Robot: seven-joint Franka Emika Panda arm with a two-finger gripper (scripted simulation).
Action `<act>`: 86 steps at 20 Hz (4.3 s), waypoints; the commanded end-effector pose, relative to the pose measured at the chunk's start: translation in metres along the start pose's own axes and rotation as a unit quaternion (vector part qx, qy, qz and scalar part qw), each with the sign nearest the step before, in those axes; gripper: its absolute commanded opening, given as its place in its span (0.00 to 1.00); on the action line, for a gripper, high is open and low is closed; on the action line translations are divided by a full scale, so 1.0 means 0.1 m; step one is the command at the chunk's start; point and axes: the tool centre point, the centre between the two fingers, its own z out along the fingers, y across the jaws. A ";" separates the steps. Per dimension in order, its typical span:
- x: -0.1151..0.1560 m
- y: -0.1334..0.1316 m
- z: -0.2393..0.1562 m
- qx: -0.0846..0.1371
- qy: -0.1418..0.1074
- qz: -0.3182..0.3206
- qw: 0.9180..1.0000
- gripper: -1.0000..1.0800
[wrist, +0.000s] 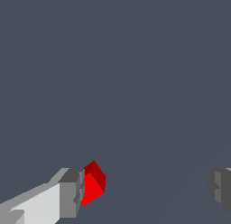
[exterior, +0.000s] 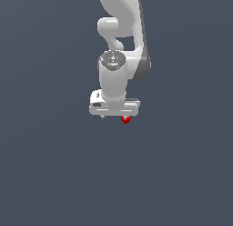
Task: Lift up the red cube by 0.2 meters.
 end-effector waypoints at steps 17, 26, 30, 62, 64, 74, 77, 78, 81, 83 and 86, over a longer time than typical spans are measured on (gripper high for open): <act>-0.30 -0.34 0.55 0.001 0.006 -0.126 0.992 0.96; -0.67 -0.60 1.12 0.002 0.012 -0.250 0.968 0.96; -0.77 -0.65 1.27 0.002 0.013 -0.281 0.960 0.96; -0.86 -0.66 0.87 0.001 0.014 -0.302 0.953 0.00; -0.87 -0.65 0.72 0.001 0.014 -0.302 0.953 0.00; -0.90 -0.65 -0.18 0.001 0.014 -0.303 0.953 0.00; -0.90 -0.65 -0.38 0.001 0.014 -0.303 0.953 0.00; -0.90 -0.65 -0.44 0.001 0.014 -0.303 0.953 0.00; -0.90 -0.65 -0.58 0.001 0.014 -0.303 0.953 0.00; -0.90 -0.64 -0.64 0.001 0.014 -0.302 0.953 0.00; -0.90 -0.64 -0.70 0.001 0.014 -0.302 0.953 0.00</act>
